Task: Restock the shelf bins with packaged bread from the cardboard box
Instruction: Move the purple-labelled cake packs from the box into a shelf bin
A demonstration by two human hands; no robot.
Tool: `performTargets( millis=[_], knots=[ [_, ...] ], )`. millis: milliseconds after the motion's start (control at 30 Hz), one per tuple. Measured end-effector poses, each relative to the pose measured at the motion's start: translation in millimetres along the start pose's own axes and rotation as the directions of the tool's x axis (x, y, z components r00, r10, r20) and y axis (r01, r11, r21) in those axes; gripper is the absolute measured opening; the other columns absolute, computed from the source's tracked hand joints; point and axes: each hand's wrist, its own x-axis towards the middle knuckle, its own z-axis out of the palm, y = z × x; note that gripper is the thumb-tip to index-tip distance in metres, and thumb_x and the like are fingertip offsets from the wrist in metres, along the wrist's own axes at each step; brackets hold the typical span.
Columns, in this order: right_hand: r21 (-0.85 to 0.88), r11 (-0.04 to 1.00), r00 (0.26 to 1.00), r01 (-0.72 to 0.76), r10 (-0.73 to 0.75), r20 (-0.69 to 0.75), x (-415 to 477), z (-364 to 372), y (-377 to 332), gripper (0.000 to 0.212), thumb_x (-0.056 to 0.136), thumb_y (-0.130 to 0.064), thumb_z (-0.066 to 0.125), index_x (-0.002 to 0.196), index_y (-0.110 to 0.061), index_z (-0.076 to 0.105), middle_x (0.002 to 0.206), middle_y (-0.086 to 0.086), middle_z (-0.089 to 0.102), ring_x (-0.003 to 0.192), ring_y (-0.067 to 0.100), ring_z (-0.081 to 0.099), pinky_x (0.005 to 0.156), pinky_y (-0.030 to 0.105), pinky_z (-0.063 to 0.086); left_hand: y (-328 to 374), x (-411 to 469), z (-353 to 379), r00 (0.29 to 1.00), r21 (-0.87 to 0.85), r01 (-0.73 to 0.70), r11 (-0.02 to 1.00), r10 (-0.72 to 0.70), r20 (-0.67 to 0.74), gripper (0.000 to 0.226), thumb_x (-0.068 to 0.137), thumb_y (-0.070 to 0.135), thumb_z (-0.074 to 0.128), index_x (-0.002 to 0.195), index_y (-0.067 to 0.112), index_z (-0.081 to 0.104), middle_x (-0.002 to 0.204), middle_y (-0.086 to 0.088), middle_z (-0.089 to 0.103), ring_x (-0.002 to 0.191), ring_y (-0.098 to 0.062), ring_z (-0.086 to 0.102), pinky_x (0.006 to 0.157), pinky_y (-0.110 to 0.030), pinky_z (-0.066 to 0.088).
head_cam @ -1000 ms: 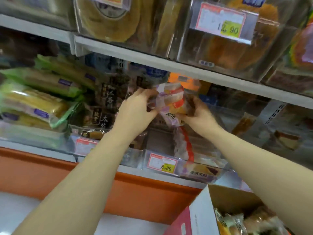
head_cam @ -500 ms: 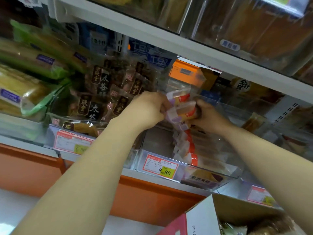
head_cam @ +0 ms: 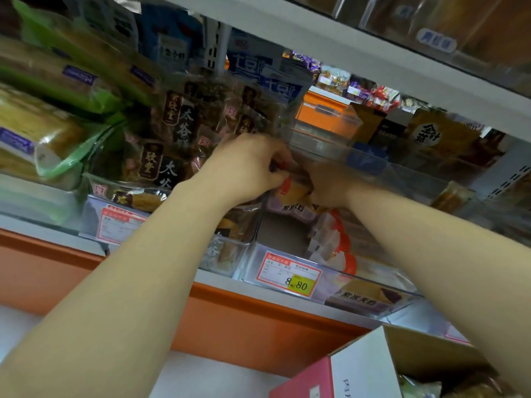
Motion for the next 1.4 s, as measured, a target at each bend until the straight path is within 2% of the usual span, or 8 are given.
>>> performTargets(
  millis=[167,267,467,633,833,967,1267,1400],
  knots=[
    [0.13,0.986,0.994,0.106,-0.11,0.019,-5.9,6.7,10.8,0.093,0.073,-0.037,0.078,0.149,-0.028,0.024,0.143,0.0,0.045,0.122,0.019,0.05,0.102,0.038,0.044,-5.2,-3.0,1.1,0.998,-0.021,-0.041,0.999,0.04,-0.045,0.028,0.086,0.033,0.064,0.112,0.025,0.067,0.106,0.005,0.067,0.101,-0.018,0.06,0.094,-0.036,0.044],
    [0.222,0.97,0.994,0.098,-0.105,0.02,-6.5,3.7,11.0,0.079,0.081,-0.032,0.073,0.147,-0.027,0.03,0.145,0.0,0.043,0.128,0.018,0.045,0.106,0.032,0.037,-7.8,-1.9,1.7,0.997,-0.052,-0.052,0.997,0.049,-0.057,0.029,0.085,0.033,0.066,0.112,0.024,0.068,0.104,0.007,0.068,0.099,-0.015,0.061,0.092,-0.035,0.047],
    [-0.119,0.983,0.989,0.14,-0.133,0.066,4.3,12.4,5.4,0.067,0.088,-0.034,0.06,0.147,-0.026,0.03,0.148,0.007,0.038,0.132,0.026,0.038,0.107,0.038,0.034,-8.8,0.7,3.1,0.997,-0.088,-0.046,0.995,0.041,-0.058,0.028,0.084,0.035,0.068,0.111,0.025,0.067,0.105,0.01,0.066,0.1,-0.013,0.06,0.091,-0.032,0.047],
    [-0.076,0.997,0.994,-0.005,-0.003,-0.11,-12.7,1.2,6.0,0.078,0.074,-0.054,0.071,0.143,-0.034,0.04,0.132,0.005,0.047,0.123,0.027,0.042,0.092,0.034,0.038,-12.8,1.2,4.8,0.998,-0.076,-0.043,0.996,0.039,-0.05,0.03,0.084,0.038,0.067,0.111,0.026,0.066,0.103,0.009,0.067,0.099,-0.013,0.06,0.091,-0.034,0.047],
    [0.156,0.987,0.989,-0.05,0.07,-0.127,-14.7,2.0,-24.6,0.05,0.081,-0.028,0.069,0.127,-0.02,0.053,0.116,0.004,0.06,0.1,0.021,0.059,0.079,0.032,0.049,-13.6,1.2,5.8,0.997,-0.09,-0.055,0.994,0.05,-0.061,0.029,0.084,0.037,0.068,0.11,0.025,0.067,0.102,0.007,0.068,0.097,-0.014,0.061,0.088,-0.033,0.048],
    [0.011,0.999,0.997,0.03,-0.031,0.065,-14.5,8.6,-35.6,0.029,0.091,-0.023,0.054,0.118,-0.014,0.058,0.112,0.006,0.062,0.1,0.023,0.059,0.088,0.037,0.049,-15.0,2.1,6.1,0.995,-0.094,-0.073,0.993,0.067,-0.07,0.028,0.083,0.037,0.067,0.109,0.025,0.067,0.101,0.008,0.068,0.095,-0.013,0.061,0.086,-0.032,0.049],
    [0.055,0.99,0.985,0.13,-0.135,0.108,-24.9,2.6,-20.6,0.046,0.096,-0.012,0.048,0.139,-0.028,0.047,0.138,-0.004,0.051,0.117,0.016,0.052,0.084,0.016,0.033,-14.5,1.3,6.9,0.995,-0.088,-0.075,0.993,0.069,-0.073,0.028,0.083,0.035,0.067,0.109,0.025,0.067,0.097,0.011,0.064,0.097,-0.012,0.061,0.087,-0.032,0.048],
    [-0.131,0.986,0.986,0.105,-0.086,0.142,-25.2,5.2,-23.7,0.053,0.094,-0.008,0.044,0.142,-0.031,0.042,0.135,0.002,0.053,0.111,0.021,0.056,0.088,0.026,0.047,-13.3,1.4,7.1,0.995,-0.082,-0.07,0.994,0.064,-0.076,0.027,0.084,0.035,0.068,0.109,0.025,0.067,0.101,0.007,0.067,0.097,-0.015,0.06,0.091,-0.035,0.046]
  ],
)
